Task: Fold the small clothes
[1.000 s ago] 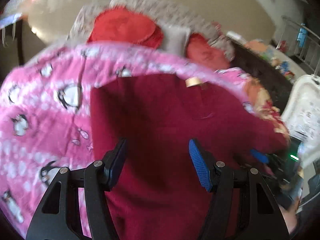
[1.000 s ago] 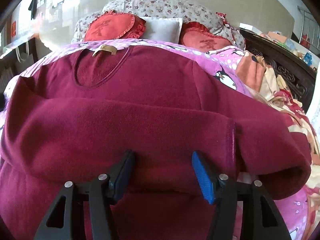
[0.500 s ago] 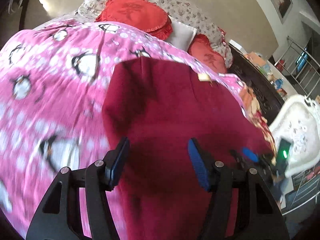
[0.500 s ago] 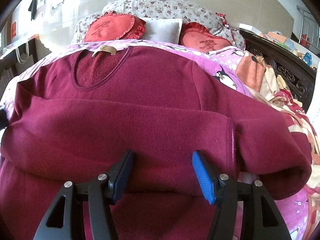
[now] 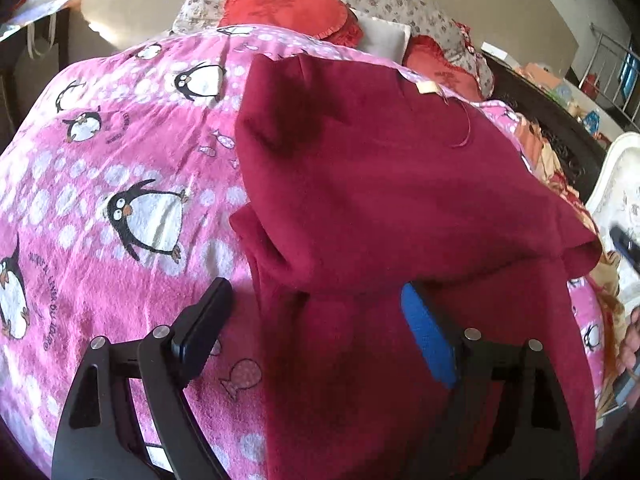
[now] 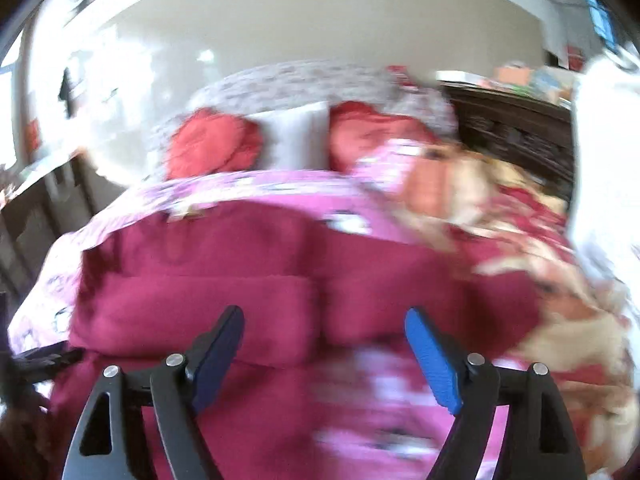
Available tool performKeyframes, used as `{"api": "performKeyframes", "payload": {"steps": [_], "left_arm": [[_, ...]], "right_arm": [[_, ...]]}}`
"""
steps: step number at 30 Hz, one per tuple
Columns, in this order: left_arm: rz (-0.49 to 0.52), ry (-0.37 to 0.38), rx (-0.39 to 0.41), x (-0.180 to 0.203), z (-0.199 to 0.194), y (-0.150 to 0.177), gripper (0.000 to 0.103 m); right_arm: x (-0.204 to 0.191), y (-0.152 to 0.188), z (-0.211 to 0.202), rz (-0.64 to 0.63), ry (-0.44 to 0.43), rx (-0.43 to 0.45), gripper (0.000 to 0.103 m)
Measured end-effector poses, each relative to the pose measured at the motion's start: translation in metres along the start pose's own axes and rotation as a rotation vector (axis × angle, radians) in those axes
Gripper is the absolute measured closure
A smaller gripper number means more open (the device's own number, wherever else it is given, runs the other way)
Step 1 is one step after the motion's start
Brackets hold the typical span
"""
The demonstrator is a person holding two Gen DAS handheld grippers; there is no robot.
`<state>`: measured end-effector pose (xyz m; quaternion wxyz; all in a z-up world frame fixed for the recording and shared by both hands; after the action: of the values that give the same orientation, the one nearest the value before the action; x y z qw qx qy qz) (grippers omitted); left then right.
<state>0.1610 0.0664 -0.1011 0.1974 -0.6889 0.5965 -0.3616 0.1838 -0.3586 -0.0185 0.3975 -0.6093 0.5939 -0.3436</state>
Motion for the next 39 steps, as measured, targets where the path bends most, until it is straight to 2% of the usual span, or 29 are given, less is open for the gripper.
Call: {"api": "performKeyframes", "payload": {"steps": [2, 4, 6, 9, 12, 16, 20, 22, 24, 25, 28, 34, 39], "left_arm": [[-0.007, -0.011, 0.007, -0.001, -0.002, 0.001, 0.017], [-0.011, -0.016, 0.012, 0.0, -0.001, 0.001, 0.017], [-0.02, -0.013, 0.013, -0.001, 0.001, -0.003, 0.017], [-0.031, -0.007, 0.014, -0.002, 0.001, -0.004, 0.017], [-0.036, -0.005, 0.015, -0.003, 0.001, -0.004, 0.017], [-0.045, -0.004, 0.017, -0.003, 0.0, -0.005, 0.017], [-0.045, -0.002, 0.016, -0.005, 0.0, -0.006, 0.017], [-0.046, -0.001, 0.016, -0.005, 0.0, -0.006, 0.017], [-0.046, -0.001, 0.016, -0.005, 0.0, -0.006, 0.017], [-0.046, -0.001, 0.016, -0.005, 0.0, -0.006, 0.017], [-0.046, -0.002, 0.016, -0.005, 0.0, -0.006, 0.017], [-0.046, -0.002, 0.017, -0.004, 0.0, -0.006, 0.017], [-0.047, -0.001, 0.017, -0.005, 0.0, -0.006, 0.017]], "right_arm": [[0.073, 0.009, 0.0, 0.116, 0.12, -0.016, 0.024], [0.124, 0.018, 0.003, 0.24, 0.155, -0.029, 0.04], [0.15, 0.025, 0.011, 0.261, 0.185, -0.051, 0.045], [0.156, 0.029, 0.03, 0.234, 0.141, -0.085, 0.054], [0.166, 0.034, 0.05, 0.225, 0.174, -0.121, 0.061], [0.179, 0.037, 0.063, 0.313, 0.101, -0.118, 0.071], [0.166, 0.032, 0.069, 0.283, 0.033, -0.12, 0.076], [0.162, 0.03, 0.071, 0.263, 0.061, -0.13, 0.08], [0.167, 0.029, 0.071, 0.291, 0.089, -0.14, 0.094], [0.168, 0.028, 0.069, 0.3, 0.097, -0.141, 0.096], [0.167, 0.01, 0.053, 0.293, 0.109, -0.102, 0.097], [0.167, -0.088, -0.03, 0.249, 0.175, 0.134, 0.098], [0.14, -0.144, -0.079, 0.187, 0.116, 0.233, 0.098]]}}
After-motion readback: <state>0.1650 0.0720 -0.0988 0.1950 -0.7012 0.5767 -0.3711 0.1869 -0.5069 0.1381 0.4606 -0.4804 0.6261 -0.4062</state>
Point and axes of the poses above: each gripper's, at about its wrist camera, not at the fingertips, and z roughly the way its jaws point, x to its right, y to its underside, the point moved 5 cm from there along z, roughly the way its jaws point, and after that the axes turned 6 degrees about x, right-handed, at the moved point
